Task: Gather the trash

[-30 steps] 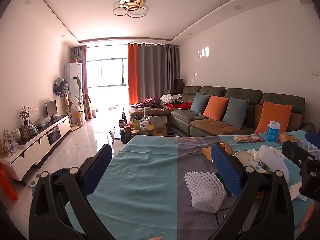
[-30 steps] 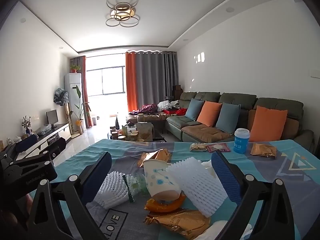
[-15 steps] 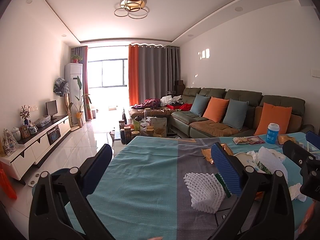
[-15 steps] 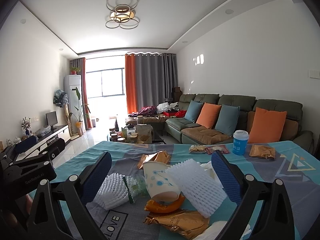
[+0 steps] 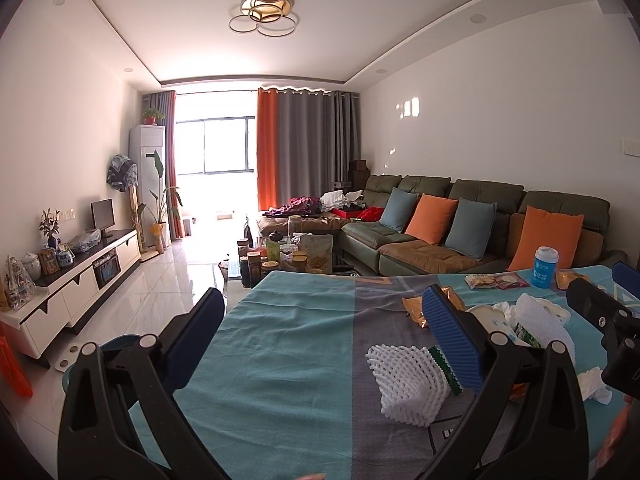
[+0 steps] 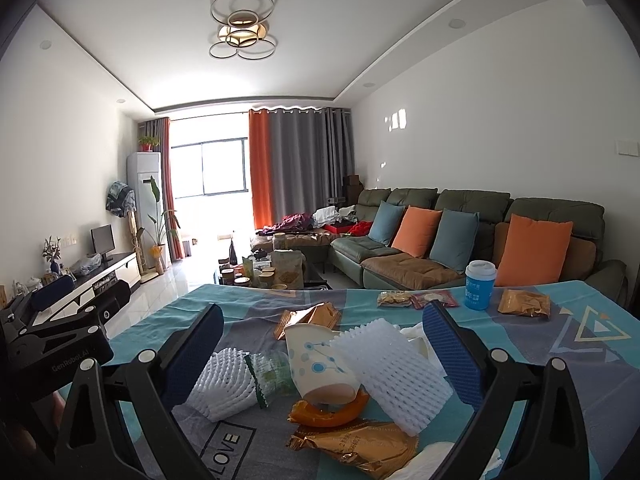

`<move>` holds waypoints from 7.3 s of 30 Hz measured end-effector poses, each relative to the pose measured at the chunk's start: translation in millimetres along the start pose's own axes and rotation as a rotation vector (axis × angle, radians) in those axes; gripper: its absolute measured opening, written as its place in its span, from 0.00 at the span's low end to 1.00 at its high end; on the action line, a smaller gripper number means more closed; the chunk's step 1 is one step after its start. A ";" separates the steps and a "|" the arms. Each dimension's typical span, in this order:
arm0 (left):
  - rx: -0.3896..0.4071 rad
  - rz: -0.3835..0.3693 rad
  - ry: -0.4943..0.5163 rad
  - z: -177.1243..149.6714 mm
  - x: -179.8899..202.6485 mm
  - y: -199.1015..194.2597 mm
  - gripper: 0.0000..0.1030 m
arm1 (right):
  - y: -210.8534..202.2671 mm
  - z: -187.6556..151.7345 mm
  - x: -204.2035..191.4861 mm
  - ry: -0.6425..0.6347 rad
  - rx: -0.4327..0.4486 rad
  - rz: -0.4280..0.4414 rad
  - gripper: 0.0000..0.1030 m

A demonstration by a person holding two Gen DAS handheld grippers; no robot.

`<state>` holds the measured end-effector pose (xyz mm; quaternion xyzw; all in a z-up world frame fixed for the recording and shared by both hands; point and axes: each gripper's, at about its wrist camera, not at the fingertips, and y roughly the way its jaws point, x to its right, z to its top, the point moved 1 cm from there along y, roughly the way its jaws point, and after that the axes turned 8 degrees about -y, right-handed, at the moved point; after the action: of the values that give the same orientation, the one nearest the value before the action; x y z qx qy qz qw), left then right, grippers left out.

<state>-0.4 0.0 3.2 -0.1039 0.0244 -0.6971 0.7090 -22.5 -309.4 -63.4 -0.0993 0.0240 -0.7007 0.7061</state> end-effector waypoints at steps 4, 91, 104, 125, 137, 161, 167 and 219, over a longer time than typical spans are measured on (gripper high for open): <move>0.001 0.001 -0.001 0.8 0.3 0.0 0.95 | 0.1 -0.6 1.4 0.001 0.001 -0.002 0.94; -0.658 -0.381 -0.049 -87.7 32.3 119.0 0.29 | 67.4 -49.3 50.6 0.091 -0.416 0.061 0.45; -0.595 -0.405 -0.060 -67.6 20.2 101.8 0.11 | 56.8 -27.1 51.7 0.109 -0.326 0.105 0.10; -0.463 -0.317 -0.111 -17.9 -62.6 63.6 0.11 | 45.3 29.9 -32.2 0.059 -0.211 0.418 0.10; -0.408 -0.041 -0.229 -4.5 -185.7 48.7 0.11 | 77.5 52.9 -153.9 -0.006 -0.246 0.733 0.10; -0.522 0.276 -0.347 -51.5 -332.4 61.1 0.12 | 153.5 46.3 -348.2 0.029 -0.487 1.131 0.10; -0.560 0.299 -0.355 -66.4 -323.2 81.2 0.13 | 178.1 22.4 -374.1 0.000 -0.616 1.101 0.11; -0.545 -0.394 0.016 -60.0 13.3 107.1 0.65 | 68.9 -4.6 -22.0 0.078 -0.406 0.360 0.46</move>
<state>94.6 -19.3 -73.3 -0.2869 0.1952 -0.7894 0.5064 44.2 -288.2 -82.1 -0.2059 0.2086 -0.5481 0.7834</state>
